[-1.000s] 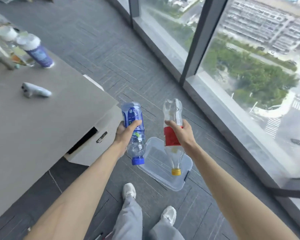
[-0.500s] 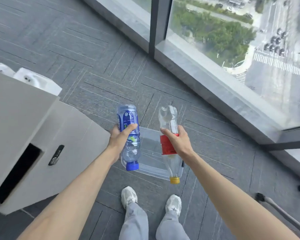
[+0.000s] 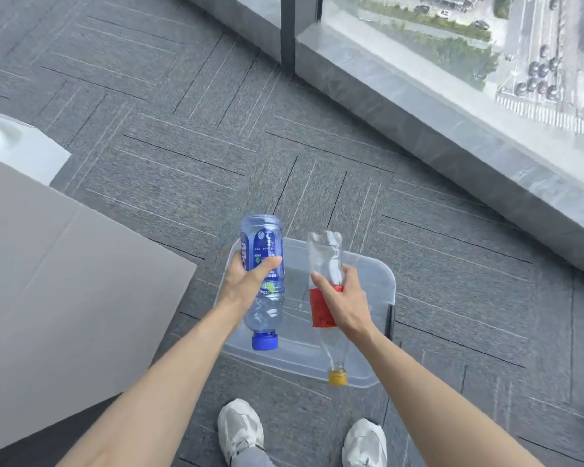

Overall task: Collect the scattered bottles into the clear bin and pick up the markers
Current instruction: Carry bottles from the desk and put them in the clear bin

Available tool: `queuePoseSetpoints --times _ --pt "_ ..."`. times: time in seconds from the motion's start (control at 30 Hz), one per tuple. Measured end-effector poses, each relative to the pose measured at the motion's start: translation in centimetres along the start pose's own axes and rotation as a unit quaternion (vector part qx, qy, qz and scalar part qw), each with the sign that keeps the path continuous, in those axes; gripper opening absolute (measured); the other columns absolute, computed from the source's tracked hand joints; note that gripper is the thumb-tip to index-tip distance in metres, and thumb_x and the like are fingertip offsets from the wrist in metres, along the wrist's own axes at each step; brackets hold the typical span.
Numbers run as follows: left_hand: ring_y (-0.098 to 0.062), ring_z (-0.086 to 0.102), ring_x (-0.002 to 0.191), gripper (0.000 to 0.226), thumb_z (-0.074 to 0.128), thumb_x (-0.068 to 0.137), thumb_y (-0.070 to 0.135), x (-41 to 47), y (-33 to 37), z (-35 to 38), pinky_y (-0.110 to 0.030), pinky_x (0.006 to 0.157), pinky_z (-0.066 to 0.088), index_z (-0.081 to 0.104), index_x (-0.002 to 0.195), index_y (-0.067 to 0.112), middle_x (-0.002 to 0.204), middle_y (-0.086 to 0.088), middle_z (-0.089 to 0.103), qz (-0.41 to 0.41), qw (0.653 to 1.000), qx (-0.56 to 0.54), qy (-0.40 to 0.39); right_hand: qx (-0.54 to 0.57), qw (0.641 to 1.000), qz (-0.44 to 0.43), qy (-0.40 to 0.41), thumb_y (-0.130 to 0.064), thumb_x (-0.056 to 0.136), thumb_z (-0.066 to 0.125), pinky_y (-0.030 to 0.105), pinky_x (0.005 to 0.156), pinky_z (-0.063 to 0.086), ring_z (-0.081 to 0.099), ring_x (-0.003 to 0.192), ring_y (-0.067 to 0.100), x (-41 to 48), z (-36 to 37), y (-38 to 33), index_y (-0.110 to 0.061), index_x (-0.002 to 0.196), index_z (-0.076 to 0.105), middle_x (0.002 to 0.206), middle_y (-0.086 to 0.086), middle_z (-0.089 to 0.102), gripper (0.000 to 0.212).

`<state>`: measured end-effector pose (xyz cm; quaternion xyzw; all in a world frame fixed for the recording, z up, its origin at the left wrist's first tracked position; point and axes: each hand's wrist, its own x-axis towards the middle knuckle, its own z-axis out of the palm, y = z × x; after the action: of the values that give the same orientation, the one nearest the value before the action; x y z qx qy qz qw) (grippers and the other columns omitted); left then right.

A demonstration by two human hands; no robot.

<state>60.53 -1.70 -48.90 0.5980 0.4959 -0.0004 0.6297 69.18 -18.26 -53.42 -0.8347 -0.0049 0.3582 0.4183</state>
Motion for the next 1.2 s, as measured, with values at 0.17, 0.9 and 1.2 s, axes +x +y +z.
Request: queuePoseSetpoints --times 0.17,0.9,1.2 --pt "-0.022 0.070 0.091 0.064 0.076 0.054 0.059 2.9 -4.8 1.4 -0.049 0.088 0.055 0.059 0.107 0.027 0.100 -0.002 0.072 -0.019 1.000 0.022 -0.005 -0.075 0.997 0.018 -0.023 -0.046 0.081 0.062 0.032 0.074 0.046 0.058 0.086 0.012 4.4 1.7 6.3 -0.024 0.119 0.043 0.101 -0.001 0.059 0.048" --pt "-0.019 0.068 0.101 0.079 0.070 0.052 0.079 0.0 -6.5 2.0 -0.049 0.096 0.051 0.057 0.113 0.031 0.108 0.004 0.071 -0.056 0.998 0.000 0.000 0.175 0.979 0.063 -0.078 -0.037 0.101 0.051 0.040 0.105 0.045 0.063 0.114 0.019 1.5 1.0 4.7 -0.027 0.117 0.063 0.122 0.001 0.067 0.023" --pt "0.004 0.049 0.122 0.066 0.003 0.101 0.050 -3.1 -1.1 3.3 -0.001 0.094 0.032 0.048 0.140 0.021 0.132 0.013 0.054 -0.049 0.992 -0.029 -0.112 0.172 0.977 -0.031 -0.123 -0.039 0.081 0.077 0.029 0.087 0.055 0.069 0.098 0.006 -3.3 0.2 -0.6 -0.024 0.120 0.062 0.112 -0.005 0.072 0.045"
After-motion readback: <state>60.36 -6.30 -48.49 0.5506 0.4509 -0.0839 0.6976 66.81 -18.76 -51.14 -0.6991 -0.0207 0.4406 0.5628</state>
